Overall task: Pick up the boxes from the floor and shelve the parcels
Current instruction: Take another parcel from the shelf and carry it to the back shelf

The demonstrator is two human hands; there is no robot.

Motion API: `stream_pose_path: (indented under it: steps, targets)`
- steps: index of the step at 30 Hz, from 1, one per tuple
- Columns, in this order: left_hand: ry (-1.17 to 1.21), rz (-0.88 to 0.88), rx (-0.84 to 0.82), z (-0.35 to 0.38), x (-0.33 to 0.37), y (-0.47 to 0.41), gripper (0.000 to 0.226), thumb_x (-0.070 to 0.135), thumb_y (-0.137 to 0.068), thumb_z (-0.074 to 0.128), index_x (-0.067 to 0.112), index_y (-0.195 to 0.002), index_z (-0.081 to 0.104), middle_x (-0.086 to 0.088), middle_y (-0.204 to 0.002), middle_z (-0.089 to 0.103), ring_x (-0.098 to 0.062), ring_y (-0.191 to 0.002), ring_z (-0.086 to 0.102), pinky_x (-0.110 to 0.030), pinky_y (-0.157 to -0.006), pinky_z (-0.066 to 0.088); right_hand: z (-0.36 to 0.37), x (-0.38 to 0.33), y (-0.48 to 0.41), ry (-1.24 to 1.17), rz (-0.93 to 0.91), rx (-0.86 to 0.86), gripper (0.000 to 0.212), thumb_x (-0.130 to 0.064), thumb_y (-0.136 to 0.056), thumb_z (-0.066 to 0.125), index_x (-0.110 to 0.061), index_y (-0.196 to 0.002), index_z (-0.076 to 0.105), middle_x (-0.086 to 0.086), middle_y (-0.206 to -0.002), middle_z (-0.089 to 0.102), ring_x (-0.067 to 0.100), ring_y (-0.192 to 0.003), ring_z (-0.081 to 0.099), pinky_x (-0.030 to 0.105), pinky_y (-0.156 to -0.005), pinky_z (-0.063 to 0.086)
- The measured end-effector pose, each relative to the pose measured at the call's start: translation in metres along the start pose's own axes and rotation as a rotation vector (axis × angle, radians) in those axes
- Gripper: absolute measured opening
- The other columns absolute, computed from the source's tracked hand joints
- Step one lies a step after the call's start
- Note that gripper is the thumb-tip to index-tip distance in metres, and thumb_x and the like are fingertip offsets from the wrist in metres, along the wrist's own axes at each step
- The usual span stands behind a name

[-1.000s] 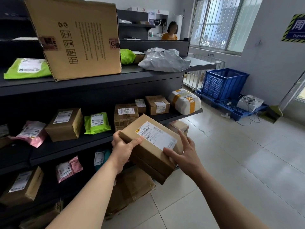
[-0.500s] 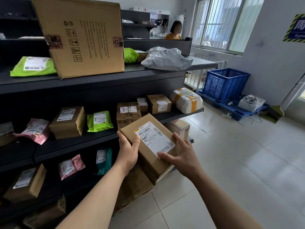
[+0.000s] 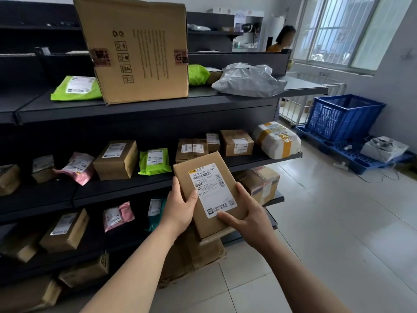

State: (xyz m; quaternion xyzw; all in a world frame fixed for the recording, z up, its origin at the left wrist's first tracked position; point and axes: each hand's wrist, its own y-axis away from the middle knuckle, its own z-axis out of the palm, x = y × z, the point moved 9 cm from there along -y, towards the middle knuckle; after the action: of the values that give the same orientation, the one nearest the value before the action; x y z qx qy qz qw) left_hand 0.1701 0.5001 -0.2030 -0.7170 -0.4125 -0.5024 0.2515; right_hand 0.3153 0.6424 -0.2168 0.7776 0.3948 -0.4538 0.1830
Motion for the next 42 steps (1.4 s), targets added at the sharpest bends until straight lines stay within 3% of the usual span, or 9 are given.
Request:
stream_pose_path:
  steps: [2,6,9,13,15,18,26,33,42]
  targets:
    - [0.036,-0.019,-0.040,0.006,0.000,0.005,0.080,0.032,-0.095,0.053,0.033,-0.152,-0.003,0.005,-0.145,0.040,-0.018,-0.128,0.045,-0.034,-0.103,0.041,-0.001,0.004,-0.003,0.000,-0.007,-0.022,0.100,-0.087,-0.054,0.060,-0.066,-0.137,0.010,-0.016,-0.139,0.043,0.016,-0.124,0.047,0.046,-0.094,0.053]
    - [0.038,-0.027,-0.100,0.018,0.000,0.010,0.090,0.023,-0.092,0.059,0.038,-0.149,-0.010,0.009,-0.146,0.040,-0.014,-0.129,0.043,-0.040,-0.110,0.037,-0.002,0.012,-0.004,0.019,-0.012,-0.064,0.109,-0.085,-0.054,0.059,-0.051,-0.146,0.012,-0.013,-0.138,0.041,0.014,-0.119,0.050,0.043,-0.089,0.056]
    - [0.045,-0.027,-0.080,0.023,0.000,0.014,0.088,0.018,-0.091,0.061,0.031,-0.151,-0.002,0.011,-0.138,0.037,-0.007,-0.121,0.040,-0.030,-0.105,0.037,-0.004,0.018,-0.006,0.021,-0.020,-0.076,0.102,-0.065,-0.067,0.070,-0.045,-0.149,0.014,-0.009,-0.135,0.040,0.013,-0.116,0.048,0.039,-0.090,0.055]
    - [0.003,0.000,-0.038,0.029,0.001,0.020,0.077,0.021,-0.093,0.058,0.029,-0.151,0.008,0.004,-0.149,0.035,-0.006,-0.122,0.036,-0.033,-0.107,0.037,-0.007,0.022,-0.010,0.048,-0.042,-0.107,0.094,-0.056,-0.073,0.071,-0.043,-0.149,0.017,-0.008,-0.137,0.036,0.009,-0.112,0.044,0.027,-0.083,0.054]
    - [-0.003,0.014,-0.026,0.033,0.004,0.022,0.074,0.021,-0.094,0.056,0.029,-0.152,0.010,0.004,-0.149,0.032,-0.004,-0.122,0.033,-0.035,-0.107,0.039,-0.005,0.022,-0.011,0.061,-0.066,-0.136,0.092,-0.060,-0.072,0.070,-0.047,-0.147,0.019,-0.010,-0.143,0.032,0.008,-0.118,0.042,0.029,-0.085,0.056]
    - [-0.027,0.035,-0.006,0.039,0.006,0.024,0.074,0.025,-0.094,0.055,0.035,-0.151,0.010,0.003,-0.149,0.029,-0.012,-0.134,0.032,-0.043,-0.109,0.040,-0.006,0.027,-0.012,0.066,-0.084,-0.138,0.093,-0.070,-0.066,0.066,-0.053,-0.144,0.019,-0.016,-0.148,0.030,0.010,-0.125,0.043,0.039,-0.086,0.058]
    - [-0.018,-0.024,-0.042,0.054,-0.004,0.029,0.082,0.022,-0.091,0.061,0.045,-0.149,0.007,0.008,-0.151,0.033,-0.016,-0.133,0.041,-0.045,-0.104,0.046,-0.017,0.039,-0.016,0.044,-0.074,-0.105,0.095,-0.064,-0.067,0.069,-0.048,-0.146,0.019,-0.018,-0.148,0.033,0.010,-0.128,0.042,0.040,-0.087,0.057]
    - [0.015,-0.045,-0.039,0.061,-0.009,0.027,0.081,0.017,-0.093,0.059,0.041,-0.150,0.006,0.010,-0.152,0.033,-0.012,-0.133,0.039,-0.040,-0.107,0.043,-0.015,0.044,-0.017,0.033,-0.080,-0.121,0.093,-0.047,-0.074,0.075,-0.044,-0.149,0.019,-0.015,-0.151,0.032,0.011,-0.130,0.043,0.033,-0.087,0.057]
    - [0.068,-0.050,0.074,0.041,-0.013,0.031,0.075,0.018,-0.094,0.056,0.039,-0.150,0.011,0.021,-0.134,0.033,-0.001,-0.122,0.035,-0.024,-0.095,0.043,-0.001,0.026,-0.028,0.024,-0.138,-0.175,0.094,-0.049,-0.073,0.074,-0.046,-0.148,0.018,-0.017,-0.151,0.032,0.004,-0.132,0.038,0.039,-0.095,0.053]
